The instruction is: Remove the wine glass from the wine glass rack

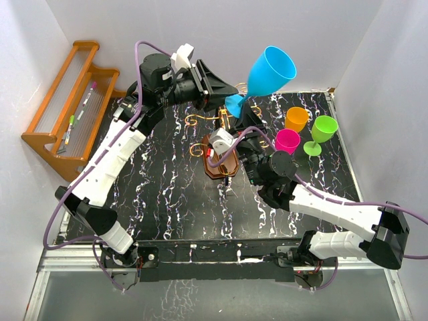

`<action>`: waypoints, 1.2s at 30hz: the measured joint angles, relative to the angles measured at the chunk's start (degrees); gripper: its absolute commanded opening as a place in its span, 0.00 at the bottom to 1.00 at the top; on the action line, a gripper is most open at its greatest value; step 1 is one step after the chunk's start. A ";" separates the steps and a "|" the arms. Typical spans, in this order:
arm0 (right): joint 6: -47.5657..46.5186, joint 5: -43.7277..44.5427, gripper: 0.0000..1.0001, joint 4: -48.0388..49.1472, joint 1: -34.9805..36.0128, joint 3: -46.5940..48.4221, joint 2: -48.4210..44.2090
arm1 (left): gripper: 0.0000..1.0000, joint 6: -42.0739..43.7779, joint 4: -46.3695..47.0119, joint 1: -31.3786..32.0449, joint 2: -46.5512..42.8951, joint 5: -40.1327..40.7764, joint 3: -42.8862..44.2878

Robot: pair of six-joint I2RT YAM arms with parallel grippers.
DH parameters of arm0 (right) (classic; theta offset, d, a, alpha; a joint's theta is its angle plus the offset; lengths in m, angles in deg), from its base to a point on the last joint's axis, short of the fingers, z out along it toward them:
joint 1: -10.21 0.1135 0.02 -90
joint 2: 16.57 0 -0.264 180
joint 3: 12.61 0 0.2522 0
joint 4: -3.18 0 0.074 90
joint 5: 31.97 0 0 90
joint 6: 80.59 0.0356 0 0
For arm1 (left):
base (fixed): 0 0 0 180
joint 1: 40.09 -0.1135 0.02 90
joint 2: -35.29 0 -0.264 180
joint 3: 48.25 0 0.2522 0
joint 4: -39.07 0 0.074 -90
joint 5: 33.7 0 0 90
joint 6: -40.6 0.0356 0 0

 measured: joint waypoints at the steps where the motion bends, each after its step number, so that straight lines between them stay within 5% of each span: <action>1: -0.37 0.22 0.08 0.61 0.04 0.00 0.13 | 0.41 0.00 0.07 0.00 -0.17 -0.09 -0.28; 12: -2.64 1.86 0.08 6.56 0.92 0.00 2.99 | 0.40 0.00 -0.04 0.00 -1.29 -0.57 -1.64; 15: -2.78 1.86 0.08 6.82 1.44 0.00 3.48 | 0.28 0.00 -0.07 0.00 -1.31 -0.70 -1.64; 18: -2.82 1.88 0.08 7.26 1.51 0.00 3.52 | 0.00 -0.13 -0.35 0.00 -1.33 -0.85 -1.70; 19: -2.86 1.86 0.09 7.98 1.51 0.04 3.52 | 0.00 0.15 -0.74 0.00 -1.33 -0.85 -1.79; 26: -2.05 2.97 0.47 8.33 1.55 0.07 3.72 | 0.00 0.74 -1.38 0.00 -1.53 -0.22 -2.43; 36: 5.88 10.27 0.52 -2.89 4.98 -0.09 -4.83 | 0.00 1.51 0.31 0.33 -8.96 11.37 -7.91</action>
